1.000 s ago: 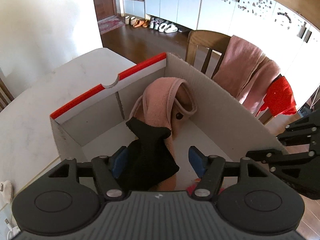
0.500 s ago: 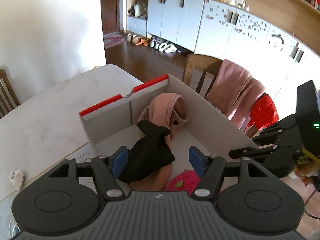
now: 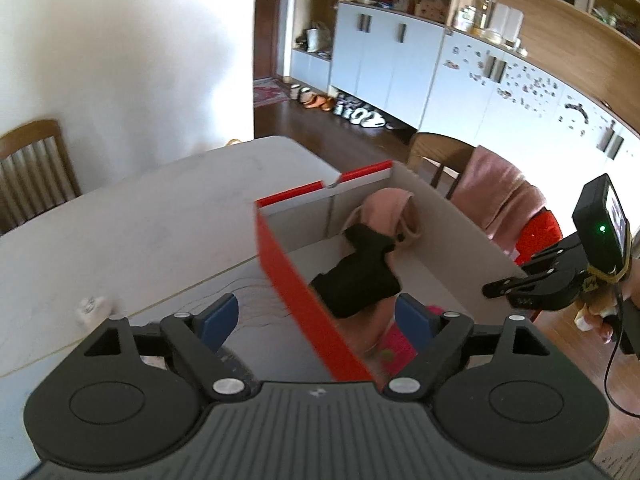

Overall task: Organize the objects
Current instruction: 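Return the left gripper to the table and grasp the blue printed box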

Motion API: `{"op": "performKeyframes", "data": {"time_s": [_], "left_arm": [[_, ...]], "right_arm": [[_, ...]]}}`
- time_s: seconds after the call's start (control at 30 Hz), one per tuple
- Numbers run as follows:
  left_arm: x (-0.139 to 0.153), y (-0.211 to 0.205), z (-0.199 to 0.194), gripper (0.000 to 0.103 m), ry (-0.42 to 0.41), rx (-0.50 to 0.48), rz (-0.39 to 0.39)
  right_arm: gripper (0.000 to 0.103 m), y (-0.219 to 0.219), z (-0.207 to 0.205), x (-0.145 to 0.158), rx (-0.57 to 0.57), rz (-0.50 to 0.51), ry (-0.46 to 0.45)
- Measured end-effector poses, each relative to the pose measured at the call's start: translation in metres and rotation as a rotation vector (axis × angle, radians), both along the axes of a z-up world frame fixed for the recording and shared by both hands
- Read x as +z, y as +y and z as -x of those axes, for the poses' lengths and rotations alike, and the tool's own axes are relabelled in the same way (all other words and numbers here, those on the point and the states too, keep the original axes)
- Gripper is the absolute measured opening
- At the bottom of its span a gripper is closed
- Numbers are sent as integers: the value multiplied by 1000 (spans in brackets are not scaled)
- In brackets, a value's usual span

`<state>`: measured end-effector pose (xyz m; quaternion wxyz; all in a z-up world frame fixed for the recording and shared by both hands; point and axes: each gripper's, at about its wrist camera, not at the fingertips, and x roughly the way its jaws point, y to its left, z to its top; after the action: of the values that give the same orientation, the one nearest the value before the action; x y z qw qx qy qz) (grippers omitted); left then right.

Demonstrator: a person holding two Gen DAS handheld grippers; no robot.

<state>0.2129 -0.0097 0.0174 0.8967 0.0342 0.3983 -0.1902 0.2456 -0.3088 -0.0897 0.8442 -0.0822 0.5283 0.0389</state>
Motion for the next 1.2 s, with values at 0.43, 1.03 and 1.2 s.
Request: {"op": "performKeyframes", "data": {"time_s": [0.43, 1.03, 1.2], "left_arm": [[-21, 73, 8, 103, 15, 155, -22], [-102, 121, -28, 103, 118, 252, -106], [-120, 124, -40, 103, 158, 275, -139]], "right_arm": [[6, 2, -1, 0, -10, 14, 5], [7, 4, -2, -1, -26, 37, 15], [7, 5, -2, -1, -26, 45, 19]]}}
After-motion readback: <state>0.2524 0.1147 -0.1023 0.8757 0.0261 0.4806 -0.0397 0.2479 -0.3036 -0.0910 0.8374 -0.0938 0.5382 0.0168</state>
